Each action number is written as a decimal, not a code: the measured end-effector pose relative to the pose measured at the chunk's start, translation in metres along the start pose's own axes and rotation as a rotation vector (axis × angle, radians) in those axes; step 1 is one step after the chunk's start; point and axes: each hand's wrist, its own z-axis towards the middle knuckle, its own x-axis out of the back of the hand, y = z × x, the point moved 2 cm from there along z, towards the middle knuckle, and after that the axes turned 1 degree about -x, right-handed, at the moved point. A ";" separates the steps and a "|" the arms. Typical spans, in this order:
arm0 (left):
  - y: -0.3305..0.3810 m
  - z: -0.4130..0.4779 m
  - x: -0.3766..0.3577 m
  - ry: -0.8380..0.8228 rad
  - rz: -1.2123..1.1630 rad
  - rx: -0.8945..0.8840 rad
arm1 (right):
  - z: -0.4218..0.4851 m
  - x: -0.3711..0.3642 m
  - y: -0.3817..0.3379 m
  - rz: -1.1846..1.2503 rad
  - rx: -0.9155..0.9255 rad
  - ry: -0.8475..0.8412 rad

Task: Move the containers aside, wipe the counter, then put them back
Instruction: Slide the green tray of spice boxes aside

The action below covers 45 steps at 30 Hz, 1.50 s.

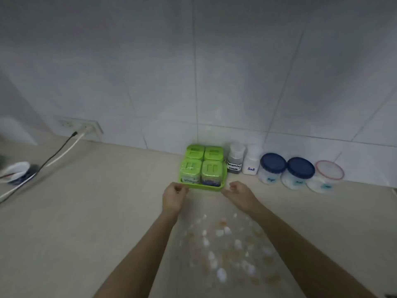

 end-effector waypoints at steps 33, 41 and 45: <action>-0.055 0.087 0.127 -0.252 -0.266 0.392 | 0.049 -0.132 -0.070 0.467 -0.157 -0.001; -0.085 0.116 0.202 -0.159 -0.259 0.410 | 0.063 -0.209 -0.118 0.473 -0.130 -0.082; -0.094 0.124 0.223 -0.115 -0.210 0.402 | 0.066 -0.238 -0.128 0.452 -0.100 -0.085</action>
